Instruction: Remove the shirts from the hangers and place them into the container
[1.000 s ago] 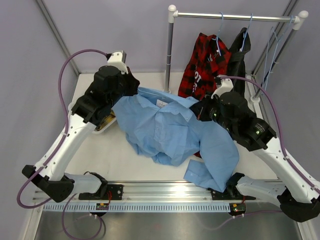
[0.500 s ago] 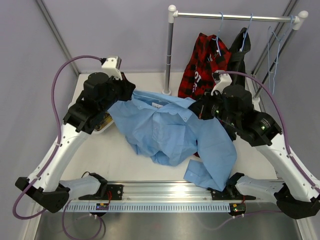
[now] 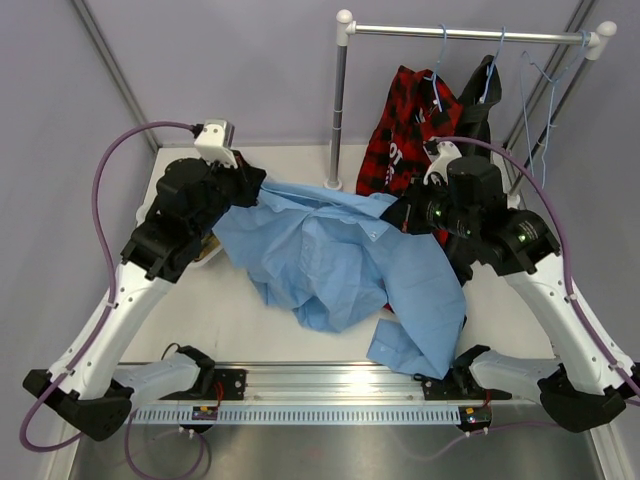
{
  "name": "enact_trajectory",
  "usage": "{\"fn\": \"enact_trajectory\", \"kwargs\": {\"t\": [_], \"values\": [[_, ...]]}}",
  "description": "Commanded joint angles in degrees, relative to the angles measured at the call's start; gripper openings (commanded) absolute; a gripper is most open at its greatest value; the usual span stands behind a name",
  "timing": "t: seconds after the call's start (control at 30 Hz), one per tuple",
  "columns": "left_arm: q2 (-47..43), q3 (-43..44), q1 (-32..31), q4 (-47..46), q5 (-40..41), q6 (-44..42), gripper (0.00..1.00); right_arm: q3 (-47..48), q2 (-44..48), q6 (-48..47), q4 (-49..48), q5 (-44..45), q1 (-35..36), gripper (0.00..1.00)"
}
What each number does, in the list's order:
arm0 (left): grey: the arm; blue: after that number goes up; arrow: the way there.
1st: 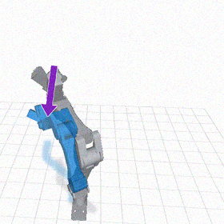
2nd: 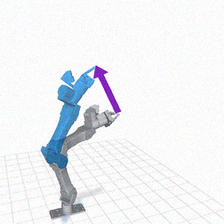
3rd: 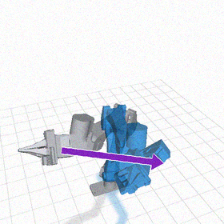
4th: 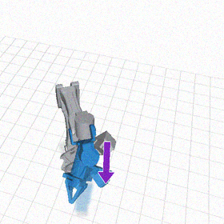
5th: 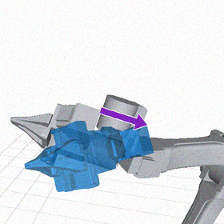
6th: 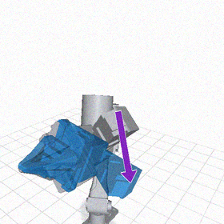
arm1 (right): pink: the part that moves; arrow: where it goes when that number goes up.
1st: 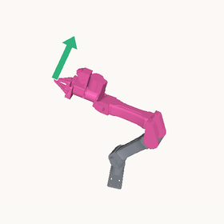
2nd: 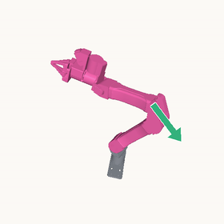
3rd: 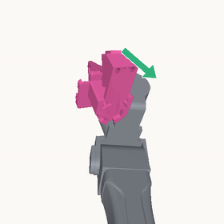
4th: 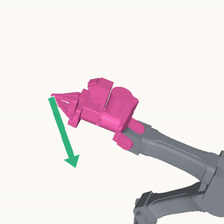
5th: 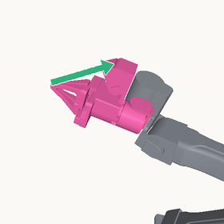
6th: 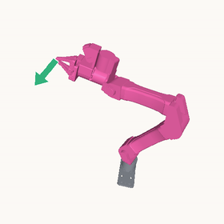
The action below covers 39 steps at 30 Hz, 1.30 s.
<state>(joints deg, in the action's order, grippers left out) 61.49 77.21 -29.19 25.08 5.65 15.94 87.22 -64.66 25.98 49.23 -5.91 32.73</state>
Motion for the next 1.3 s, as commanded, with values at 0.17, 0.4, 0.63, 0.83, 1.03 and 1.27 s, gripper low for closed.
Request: {"fn": "enact_trajectory", "kwargs": {"t": [0.17, 0.4, 0.63, 0.83, 1.03, 1.27], "values": [[-4.7, 2.4, 5.0, 1.3, 12.2, -7.1, 0.00, -6.3, 2.4, -4.0, 4.9, 0.3, -5.5, 0.00], [-2.6, 4.4, 5.0, 2.8, 5.9, -10.1, 0.00, -5.2, 2.4, -3.3, 0.7, -4.9, -5.5, 0.00], [-2.8, -2.3, 3.7, 2.6, 6.4, -14.7, 0.00, 7.3, 1.6, -2.9, 0.1, -9.6, -5.6, 0.00], [-4.3, -6.3, 3.5, 0.1, 6.7, -15.6, 0.00, 14.9, -4.6, -2.2, 6.1, -7.5, -6.4, 0.00], [-5.7, -4.4, 3.6, -0.9, 13.8, -14.0, 0.00, 5.7, -3.6, -2.8, 6.1, -7.9, -8.1, 0.00], [-1.4, 2.7, 4.1, 2.9, 18.4, -11.5, 0.00, -1.4, 2.4, -5.2, 10.0, -5.9, -9.5, 0.00]]}}
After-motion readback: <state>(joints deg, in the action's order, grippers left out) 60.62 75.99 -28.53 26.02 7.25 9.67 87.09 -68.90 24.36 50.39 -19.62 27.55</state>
